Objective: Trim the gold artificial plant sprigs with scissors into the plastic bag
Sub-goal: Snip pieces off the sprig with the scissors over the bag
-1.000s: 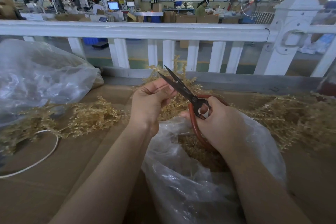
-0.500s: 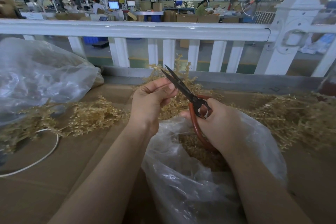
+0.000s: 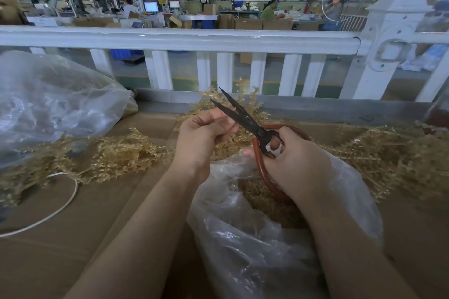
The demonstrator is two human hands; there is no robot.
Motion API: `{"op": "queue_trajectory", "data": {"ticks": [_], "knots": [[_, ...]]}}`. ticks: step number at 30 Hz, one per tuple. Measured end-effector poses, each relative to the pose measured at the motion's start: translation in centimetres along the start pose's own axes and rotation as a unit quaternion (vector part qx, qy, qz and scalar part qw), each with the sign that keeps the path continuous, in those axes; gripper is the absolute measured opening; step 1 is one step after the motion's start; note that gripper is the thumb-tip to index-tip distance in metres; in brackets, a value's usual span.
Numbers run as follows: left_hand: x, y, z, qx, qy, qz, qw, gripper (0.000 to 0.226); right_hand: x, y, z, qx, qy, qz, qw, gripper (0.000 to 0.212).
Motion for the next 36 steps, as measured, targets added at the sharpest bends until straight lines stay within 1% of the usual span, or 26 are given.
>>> {"op": "queue_trajectory", "data": {"ticks": [7, 11, 17, 22, 27, 29, 32, 34, 36], "knots": [[0.0, -0.1, 0.0, 0.005, 0.002, -0.019, 1.0, 0.016, -0.4, 0.2, 0.1, 0.003, -0.013, 0.017, 1.0, 0.074], [0.0, -0.2, 0.1, 0.01, -0.003, -0.028, 1.0, 0.015, -0.6, 0.2, 0.1, 0.015, -0.016, 0.032, 0.999, 0.08], [-0.1, -0.2, 0.0, 0.008, -0.001, -0.029, 1.0, 0.018, -0.8, 0.4, 0.2, 0.021, -0.003, 0.038, 0.999, 0.076], [-0.2, -0.1, 0.0, 0.006, -0.006, -0.035, 0.999, 0.028, -1.0, 0.5, 0.3, 0.036, 0.01, 0.04, 0.998, 0.071], [-0.1, -0.3, 0.0, 0.015, 0.003, -0.066, 0.998, 0.028, -1.2, 0.7, 0.5, 0.025, -0.007, 0.047, 0.999, 0.075], [0.0, -0.6, 0.1, 0.031, 0.009, -0.082, 0.996, 0.026, -1.3, 0.8, 0.5, 0.018, -0.014, 0.087, 0.996, 0.074], [-0.3, -1.3, 0.1, 0.068, 0.014, -0.089, 0.994, 0.017, -1.1, 0.9, 0.5, 0.009, -0.007, 0.215, 0.977, 0.066], [-0.8, -1.8, -0.1, 0.088, 0.01, -0.095, 0.991, 0.017, -1.0, 0.9, 0.6, -0.001, -0.011, 0.276, 0.961, 0.054], [-1.4, -2.2, -0.2, 0.102, -0.002, -0.096, 0.99, 0.018, -1.1, 0.9, 0.8, -0.008, -0.017, 0.322, 0.947, 0.036]]}}
Point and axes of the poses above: each hand's wrist, its own z-axis towards the middle knuckle, its own x-axis out of the back of the hand, y = z × x, the point moved 5 cm from there along z, towards the middle knuckle, and after that the axes turned 14 degrees about -y, right-handed, at the moved point
